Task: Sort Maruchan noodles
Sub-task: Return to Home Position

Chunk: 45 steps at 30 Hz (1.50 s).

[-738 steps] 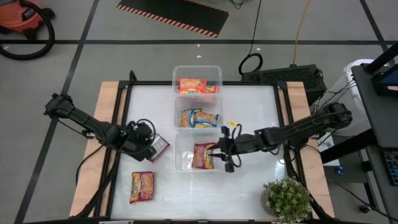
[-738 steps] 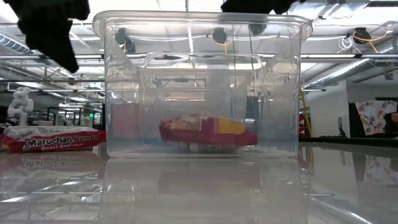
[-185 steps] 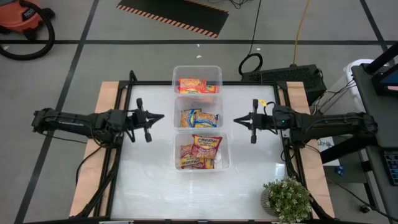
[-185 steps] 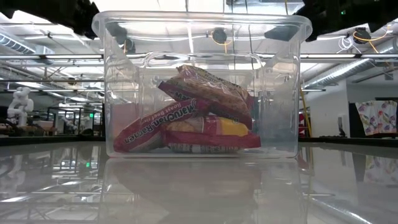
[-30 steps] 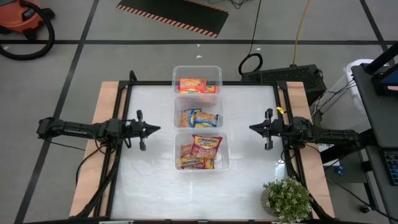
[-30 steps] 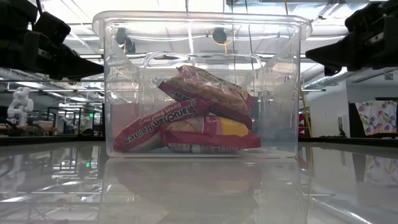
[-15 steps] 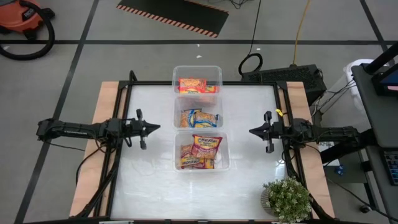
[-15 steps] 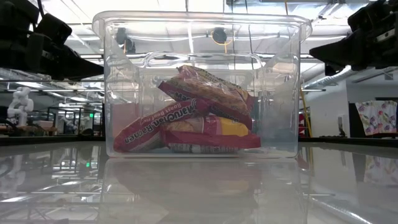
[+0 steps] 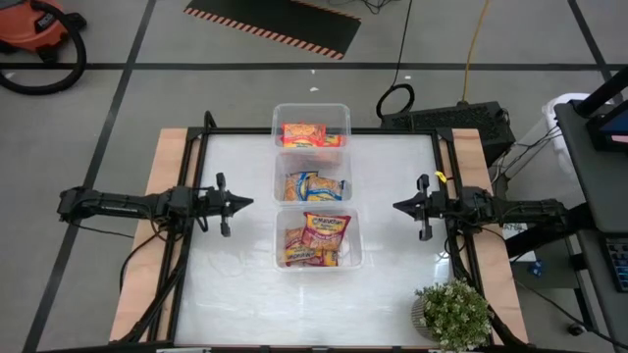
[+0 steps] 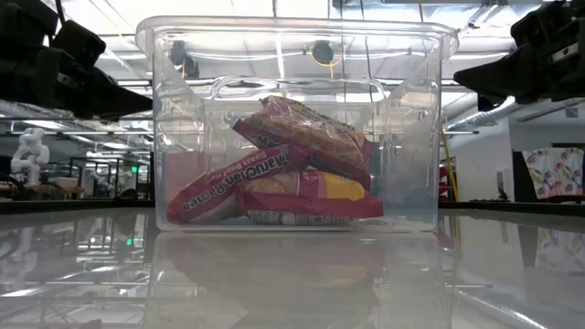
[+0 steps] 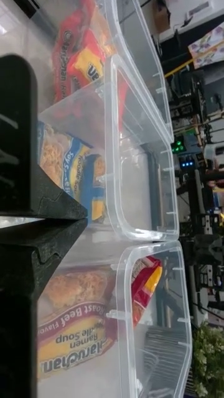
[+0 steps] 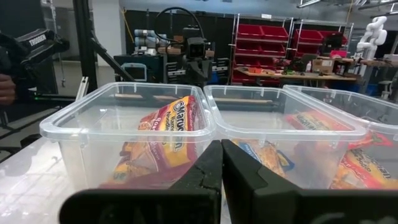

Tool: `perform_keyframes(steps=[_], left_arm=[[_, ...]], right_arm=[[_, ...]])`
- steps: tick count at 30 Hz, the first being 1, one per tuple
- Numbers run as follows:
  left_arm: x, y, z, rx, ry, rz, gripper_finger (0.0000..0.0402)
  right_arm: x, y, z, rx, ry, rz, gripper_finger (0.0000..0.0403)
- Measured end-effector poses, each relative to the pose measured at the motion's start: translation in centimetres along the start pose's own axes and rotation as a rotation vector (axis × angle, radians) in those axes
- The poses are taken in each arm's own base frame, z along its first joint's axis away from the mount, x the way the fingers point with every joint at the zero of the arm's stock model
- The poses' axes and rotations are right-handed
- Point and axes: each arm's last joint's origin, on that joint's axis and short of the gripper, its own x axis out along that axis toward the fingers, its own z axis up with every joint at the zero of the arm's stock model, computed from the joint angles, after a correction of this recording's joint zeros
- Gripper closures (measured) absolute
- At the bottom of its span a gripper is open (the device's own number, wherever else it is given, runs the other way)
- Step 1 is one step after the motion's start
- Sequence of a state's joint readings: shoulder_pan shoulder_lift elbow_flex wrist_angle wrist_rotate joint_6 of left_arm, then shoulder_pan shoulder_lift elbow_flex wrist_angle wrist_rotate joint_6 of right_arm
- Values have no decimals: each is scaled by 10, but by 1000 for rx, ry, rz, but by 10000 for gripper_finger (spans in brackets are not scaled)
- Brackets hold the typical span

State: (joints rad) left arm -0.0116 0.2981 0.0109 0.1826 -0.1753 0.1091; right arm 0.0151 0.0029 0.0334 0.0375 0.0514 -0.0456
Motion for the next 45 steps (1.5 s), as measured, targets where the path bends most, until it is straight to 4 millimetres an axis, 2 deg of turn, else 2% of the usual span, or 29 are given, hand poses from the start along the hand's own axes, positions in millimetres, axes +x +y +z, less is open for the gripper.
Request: perform_keyframes(steps=[13,22,37,45], left_arm=[[-1,-8,2,-74,-23,-164,394],[-4,-10,5,-73,-58,-150,394],[-21,-4,10,-5,-163,-119,394],[-19,0,9,-26,-139,-72,394]], right_arm=[[0,0,2,1,-17,-2,403],[0,0,2,1,-18,-2,403],[0,0,2,1,-18,-1,403],[0,0,2,1,-18,-1,403]])
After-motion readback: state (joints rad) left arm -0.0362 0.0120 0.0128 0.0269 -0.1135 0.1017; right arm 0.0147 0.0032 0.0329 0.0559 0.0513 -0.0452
